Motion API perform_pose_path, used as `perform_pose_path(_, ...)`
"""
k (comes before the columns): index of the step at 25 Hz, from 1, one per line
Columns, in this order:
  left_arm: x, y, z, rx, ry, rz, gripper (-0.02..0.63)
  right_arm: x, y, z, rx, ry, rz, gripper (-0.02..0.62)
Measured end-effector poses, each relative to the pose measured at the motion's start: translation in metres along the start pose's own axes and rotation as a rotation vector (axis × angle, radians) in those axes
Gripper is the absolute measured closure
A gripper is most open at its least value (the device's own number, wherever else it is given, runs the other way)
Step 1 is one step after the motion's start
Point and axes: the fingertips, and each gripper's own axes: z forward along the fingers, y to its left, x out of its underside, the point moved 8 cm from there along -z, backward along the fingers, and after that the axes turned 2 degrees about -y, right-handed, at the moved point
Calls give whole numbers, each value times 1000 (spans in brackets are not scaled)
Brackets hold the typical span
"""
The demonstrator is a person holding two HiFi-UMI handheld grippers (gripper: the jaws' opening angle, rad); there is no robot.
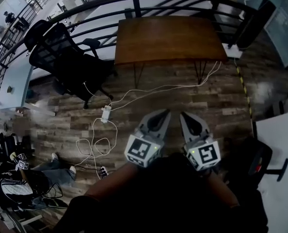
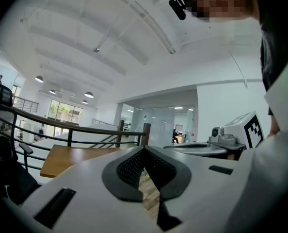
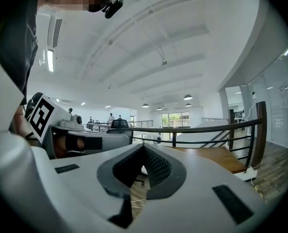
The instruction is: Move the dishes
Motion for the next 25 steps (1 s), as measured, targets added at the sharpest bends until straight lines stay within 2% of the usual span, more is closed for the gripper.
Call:
perform_pose_path(6,-2,-32,55,98,12,22,611,-5,-48,-28,74,-2,19,588)
perform_pose_path(10,1,-70,93,150,36,-7,611,-2,-88,-62,129,-16,23,588)
perform_pose_path(16,5,-118,161,237,64,-1,611,1,-152,-107,228,-17,47,588)
perform_pose_path(21,15,-176,217,329,84,18,611,7,-210,-155,308,-31,59,588)
perform_pose_path(25,19,-227,256,436,98,32,611,10,-245,-202,397,-35,68,588)
